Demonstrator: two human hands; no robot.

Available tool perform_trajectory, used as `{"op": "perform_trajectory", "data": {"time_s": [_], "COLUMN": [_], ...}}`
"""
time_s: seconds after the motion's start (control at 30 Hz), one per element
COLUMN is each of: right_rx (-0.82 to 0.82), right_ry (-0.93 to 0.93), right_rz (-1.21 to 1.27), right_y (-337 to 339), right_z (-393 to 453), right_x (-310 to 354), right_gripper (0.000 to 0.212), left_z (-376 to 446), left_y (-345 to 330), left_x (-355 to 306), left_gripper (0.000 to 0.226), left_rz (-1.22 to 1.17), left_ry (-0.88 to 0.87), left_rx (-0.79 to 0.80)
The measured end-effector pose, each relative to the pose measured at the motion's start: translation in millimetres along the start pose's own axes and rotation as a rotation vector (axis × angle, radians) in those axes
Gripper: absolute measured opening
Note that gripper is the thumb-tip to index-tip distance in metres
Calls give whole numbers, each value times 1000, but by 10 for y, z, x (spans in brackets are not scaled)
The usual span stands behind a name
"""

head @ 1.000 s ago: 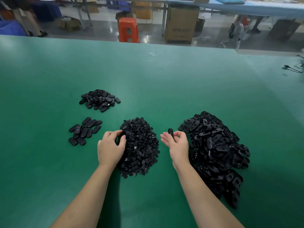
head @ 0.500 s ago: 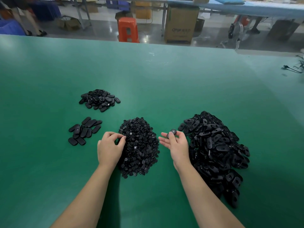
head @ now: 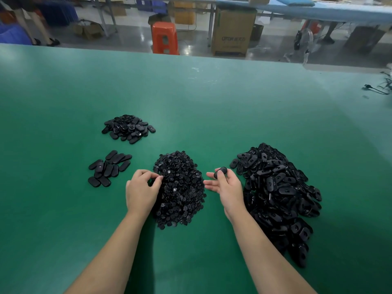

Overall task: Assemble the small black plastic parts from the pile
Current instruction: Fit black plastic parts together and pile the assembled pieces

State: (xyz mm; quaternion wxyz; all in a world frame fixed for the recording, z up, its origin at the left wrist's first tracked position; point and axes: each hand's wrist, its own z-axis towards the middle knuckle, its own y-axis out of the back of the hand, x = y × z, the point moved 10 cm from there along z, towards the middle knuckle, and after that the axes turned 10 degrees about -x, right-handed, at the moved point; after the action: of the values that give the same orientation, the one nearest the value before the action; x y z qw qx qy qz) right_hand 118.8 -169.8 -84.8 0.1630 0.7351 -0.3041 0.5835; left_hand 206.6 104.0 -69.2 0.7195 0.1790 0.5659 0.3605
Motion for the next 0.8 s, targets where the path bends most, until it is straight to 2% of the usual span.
{"op": "perform_trajectory", "data": {"time_s": [0.27, 0.53, 0.8], "right_rx": [0, -89, -179], "right_ry": [9, 43, 107], "right_rz": [-19, -123, -272], "right_y": [2, 82, 81], "right_z": [10, 39, 4], "right_x": [-6, -65, -7], "right_gripper": [18, 21, 23], "left_z": [-7, -11, -7], "left_y": [6, 5, 47], "left_x": [-50, -65, -49], "left_gripper": [10, 6, 6], "left_rz": [11, 18, -121], "left_ry": [-30, -57, 9], "left_rx": [0, 17, 19]}}
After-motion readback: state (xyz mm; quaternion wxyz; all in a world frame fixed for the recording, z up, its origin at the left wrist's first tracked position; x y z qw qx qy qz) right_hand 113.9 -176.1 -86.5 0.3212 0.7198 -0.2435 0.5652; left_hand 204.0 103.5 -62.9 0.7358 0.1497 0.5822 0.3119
